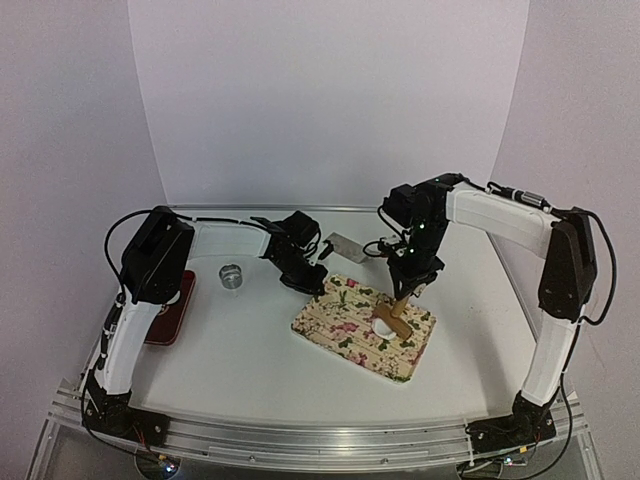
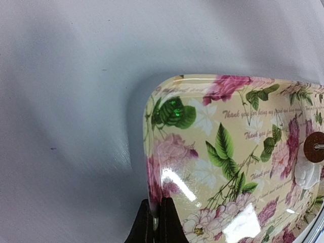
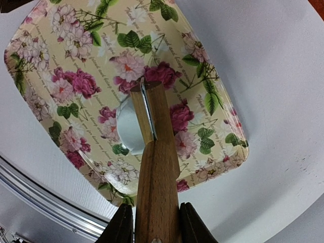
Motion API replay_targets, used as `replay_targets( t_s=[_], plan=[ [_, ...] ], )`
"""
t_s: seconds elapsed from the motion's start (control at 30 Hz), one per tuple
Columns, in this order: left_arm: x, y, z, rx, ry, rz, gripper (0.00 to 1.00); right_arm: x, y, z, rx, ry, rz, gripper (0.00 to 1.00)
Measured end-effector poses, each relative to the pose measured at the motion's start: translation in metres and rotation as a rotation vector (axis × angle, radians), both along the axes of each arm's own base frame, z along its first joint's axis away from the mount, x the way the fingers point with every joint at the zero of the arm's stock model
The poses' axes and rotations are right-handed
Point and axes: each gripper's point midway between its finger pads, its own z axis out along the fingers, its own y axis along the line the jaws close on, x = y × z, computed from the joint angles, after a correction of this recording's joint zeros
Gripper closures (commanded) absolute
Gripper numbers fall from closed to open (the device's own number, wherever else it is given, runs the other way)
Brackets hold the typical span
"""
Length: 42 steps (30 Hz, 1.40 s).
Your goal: Roll out the dumpling wrappers from the dough
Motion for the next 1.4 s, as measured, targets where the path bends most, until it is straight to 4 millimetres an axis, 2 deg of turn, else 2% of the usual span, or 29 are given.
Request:
replay_targets(
  t_s=[0.33,0.67,0.8,0.97,1.13,1.27,1.4],
  plan=[
    [0.000,0.000,0.000,0.000,0.003,0.008,1.00,0.000,0.003,-0.010,-0.069,-0.058,-0.017,1.00],
    [0.001,0.001,0.000,0.000,0.009,0.024,1.00,-0.005,0.016,-0.015,-0.190,-0.123,-0.035,1.00],
    [0.001,0.001,-0.001,0.001,0.008,0.024,1.00,-0.001,0.012,-0.016,-0.272,-0.162,-0.082,1.00],
    [0.001,0.000,0.000,-0.003,0.001,0.024,1.00,0.011,-0.005,-0.018,-0.382,-0.211,-0.125,1.00],
    [0.001,0.001,0.000,-0.004,-0.003,0.025,1.00,0.009,-0.003,-0.015,-0.355,-0.180,-0.141,1.00],
    [0.001,0.000,0.000,-0.004,-0.002,0.026,1.00,0.006,0.010,-0.006,-0.256,-0.116,-0.142,1.00],
    [0.001,0.000,0.000,-0.005,-0.002,0.026,1.00,-0.002,0.027,0.013,-0.135,-0.083,-0.122,1.00]
  ],
)
